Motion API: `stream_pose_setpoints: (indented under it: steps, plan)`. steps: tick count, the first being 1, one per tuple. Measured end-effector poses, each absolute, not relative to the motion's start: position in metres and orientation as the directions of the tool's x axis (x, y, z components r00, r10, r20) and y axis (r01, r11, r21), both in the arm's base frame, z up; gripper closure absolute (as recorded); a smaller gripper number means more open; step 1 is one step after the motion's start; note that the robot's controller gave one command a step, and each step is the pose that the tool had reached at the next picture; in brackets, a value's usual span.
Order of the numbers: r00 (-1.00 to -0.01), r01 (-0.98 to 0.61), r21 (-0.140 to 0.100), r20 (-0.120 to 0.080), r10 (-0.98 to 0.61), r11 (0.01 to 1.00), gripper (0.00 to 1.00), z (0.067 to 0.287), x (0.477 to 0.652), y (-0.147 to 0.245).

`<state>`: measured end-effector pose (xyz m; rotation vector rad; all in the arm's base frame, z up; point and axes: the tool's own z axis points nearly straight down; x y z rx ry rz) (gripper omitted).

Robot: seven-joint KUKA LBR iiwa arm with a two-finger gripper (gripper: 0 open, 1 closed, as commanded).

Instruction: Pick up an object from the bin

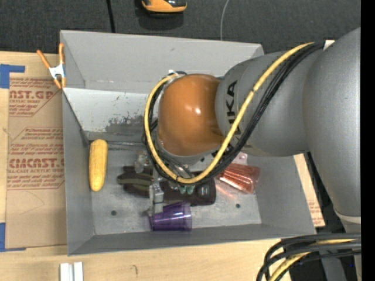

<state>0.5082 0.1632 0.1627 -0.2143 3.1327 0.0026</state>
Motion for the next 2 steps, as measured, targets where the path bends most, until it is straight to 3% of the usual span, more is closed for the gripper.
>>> stream_pose_setpoints:
  steps: [1, 2]
  plan:
    - [-0.991, -0.136, 0.001, -0.001, -0.136, 0.991, 0.0, 0.163, 0.508, 0.163]
    - [-0.991, -0.136, 0.001, -0.002, -0.136, 0.991, 1.0, 0.104, 0.583, 0.136]
